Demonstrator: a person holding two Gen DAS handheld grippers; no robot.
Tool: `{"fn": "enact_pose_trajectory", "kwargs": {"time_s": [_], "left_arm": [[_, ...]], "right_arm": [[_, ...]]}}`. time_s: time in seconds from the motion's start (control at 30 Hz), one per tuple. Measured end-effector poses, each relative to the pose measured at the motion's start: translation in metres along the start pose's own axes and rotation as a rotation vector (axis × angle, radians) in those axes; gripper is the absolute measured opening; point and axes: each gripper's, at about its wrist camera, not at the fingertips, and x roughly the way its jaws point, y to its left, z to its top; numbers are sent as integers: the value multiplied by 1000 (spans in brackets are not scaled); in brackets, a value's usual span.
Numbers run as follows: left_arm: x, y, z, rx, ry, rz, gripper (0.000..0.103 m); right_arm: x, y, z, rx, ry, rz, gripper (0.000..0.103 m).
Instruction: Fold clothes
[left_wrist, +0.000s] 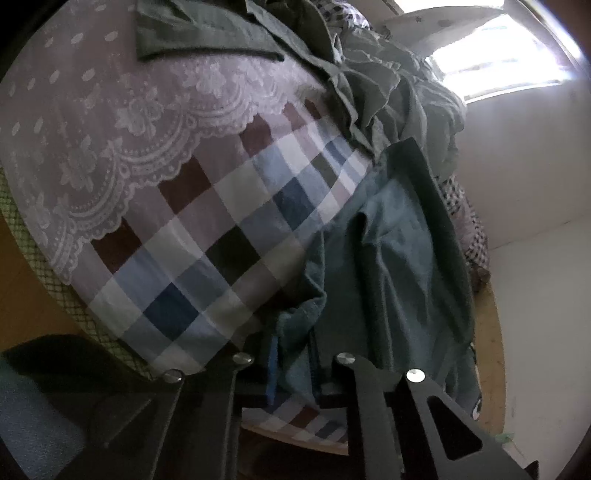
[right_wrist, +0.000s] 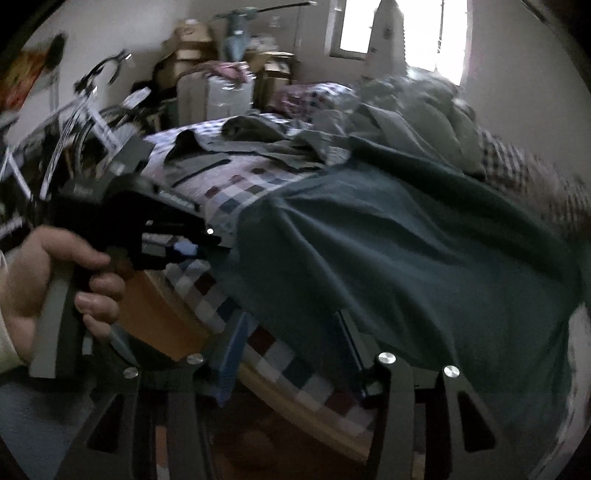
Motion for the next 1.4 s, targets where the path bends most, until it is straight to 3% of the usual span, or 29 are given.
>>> {"fn": "enact_pose_trajectory", "kwargs": {"time_s": [0.1,0.17,0.33,0.53,0.73,1.03,1.1,1.17,1.4], "left_arm": [[-6,-2,1,-5,3,-40,9],[-10,-4,2,-1,15,-64,8],[-16,-11,7,-1,42,-124,8],[-24,-19,10,17,56,-187,7],[-29,-21,14,11,57,-222,7],[-34,-19,17,-8,53,-269,6],[-35,-19,19,-12,52,-274,7],[-34,-19,20,-17,52,-276,6],[-33,-17,24,-34,42,-269,7]], "right_arm": [[8,19,4,-87,-30,-39,59],[13,31,6,-144,-57,-77,75],[27,58,8,-282,-113,-147,82],[55,81,11,-415,-153,-238,82],[88,86,28,-485,-183,-394,82],[121,73,51,-505,-165,-436,80],[127,71,56,-505,-159,-440,78],[131,70,58,-499,-148,-442,63],[151,65,65,-508,-92,-438,32]]}}
